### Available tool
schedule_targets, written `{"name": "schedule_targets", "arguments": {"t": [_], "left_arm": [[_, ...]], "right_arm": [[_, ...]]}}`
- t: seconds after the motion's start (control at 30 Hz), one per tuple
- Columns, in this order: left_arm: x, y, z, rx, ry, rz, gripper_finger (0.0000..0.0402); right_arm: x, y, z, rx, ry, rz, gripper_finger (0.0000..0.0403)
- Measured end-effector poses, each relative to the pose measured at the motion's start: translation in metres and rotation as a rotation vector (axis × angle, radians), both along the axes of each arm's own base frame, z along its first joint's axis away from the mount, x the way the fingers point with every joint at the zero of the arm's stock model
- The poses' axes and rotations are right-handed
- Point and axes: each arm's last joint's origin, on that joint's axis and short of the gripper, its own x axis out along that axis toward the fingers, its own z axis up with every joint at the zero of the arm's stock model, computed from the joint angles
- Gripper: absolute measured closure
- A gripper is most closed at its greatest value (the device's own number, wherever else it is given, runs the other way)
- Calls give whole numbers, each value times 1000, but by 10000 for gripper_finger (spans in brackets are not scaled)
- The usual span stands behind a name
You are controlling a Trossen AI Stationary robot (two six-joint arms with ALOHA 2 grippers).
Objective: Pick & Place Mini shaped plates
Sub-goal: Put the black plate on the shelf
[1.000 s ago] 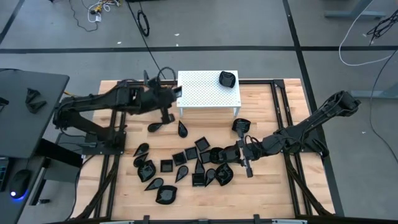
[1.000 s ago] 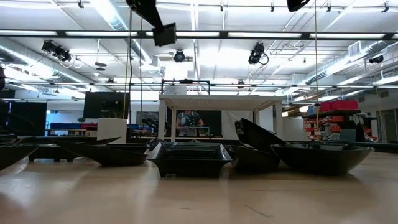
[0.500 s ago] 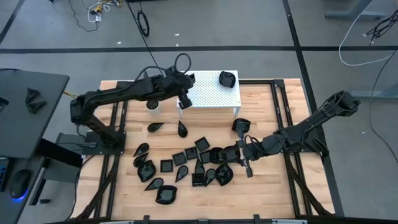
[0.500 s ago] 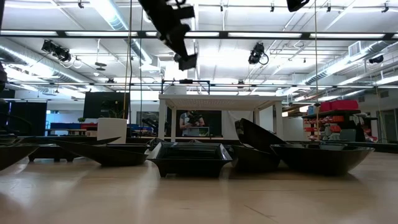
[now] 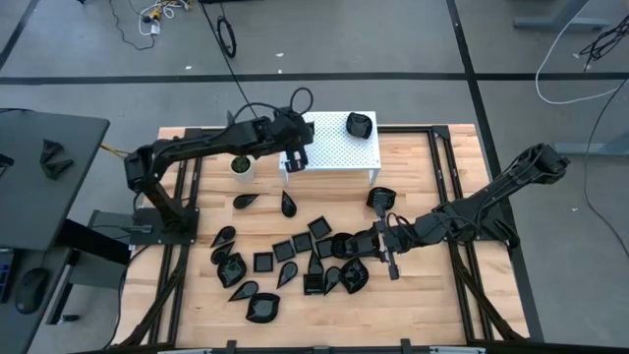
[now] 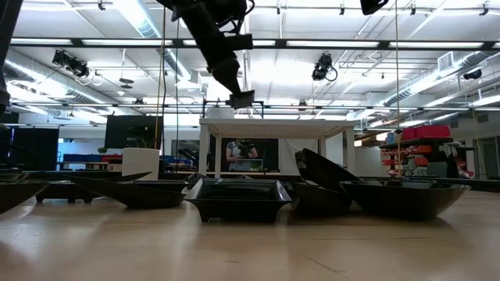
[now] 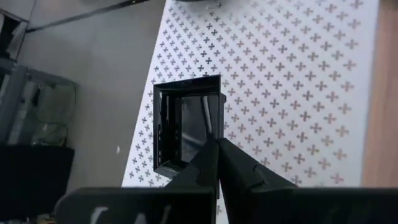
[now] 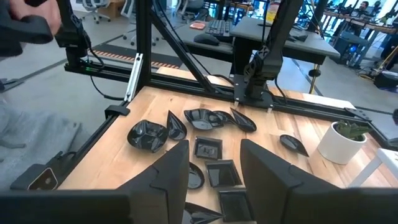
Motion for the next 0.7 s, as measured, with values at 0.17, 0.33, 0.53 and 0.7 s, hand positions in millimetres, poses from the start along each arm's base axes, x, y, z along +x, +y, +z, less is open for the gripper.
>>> {"name": "schedule_targets", "arguments": {"t": [0.17, 0.33, 0.53, 0.7], "left_arm": [[5, 7, -6, 43, 46, -55, 396], [7, 21, -18, 70, 106, -70, 395], [11, 37, -30, 87, 115, -42, 389], [9, 50, -38, 79, 131, -7, 394]], "right_arm": [[0, 0, 0, 4, 1, -1, 254], [1, 1, -2, -1, 10, -1, 254], [5, 1, -7, -17, 26, -6, 254], [8, 2, -8, -5, 15, -18, 254]]}}
